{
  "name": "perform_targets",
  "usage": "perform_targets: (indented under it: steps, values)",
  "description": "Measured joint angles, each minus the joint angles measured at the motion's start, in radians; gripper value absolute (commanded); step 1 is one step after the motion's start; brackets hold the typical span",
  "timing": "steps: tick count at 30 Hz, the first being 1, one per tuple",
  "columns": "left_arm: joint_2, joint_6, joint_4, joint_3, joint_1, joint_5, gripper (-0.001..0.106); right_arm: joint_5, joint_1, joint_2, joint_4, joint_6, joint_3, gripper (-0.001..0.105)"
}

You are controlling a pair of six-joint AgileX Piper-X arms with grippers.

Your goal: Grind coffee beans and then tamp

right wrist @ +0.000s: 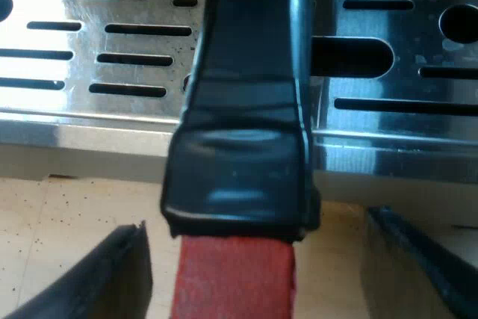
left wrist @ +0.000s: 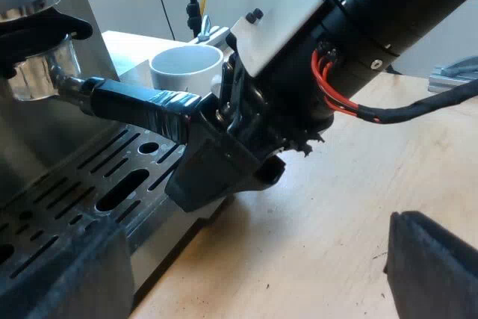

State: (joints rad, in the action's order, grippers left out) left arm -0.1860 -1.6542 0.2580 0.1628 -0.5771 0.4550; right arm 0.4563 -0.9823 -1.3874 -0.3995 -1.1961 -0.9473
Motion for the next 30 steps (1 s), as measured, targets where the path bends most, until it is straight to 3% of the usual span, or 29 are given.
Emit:
perform_targets:
  steps: [10,22,30]
  values:
    - [0.0,0.0,0.0,0.0,0.0,0.0,0.071,0.011,0.0,0.0,-0.017,0.002,0.0,0.0]
    - [0.0,0.0,0.0,0.0,0.0,0.0,0.071,0.013,0.0,0.0,-0.021,0.003,0.0,0.0]
    - [0.0,0.0,0.0,0.0,0.0,0.0,0.071,0.038,-0.018,0.008,-0.048,0.04,0.0,0.0]
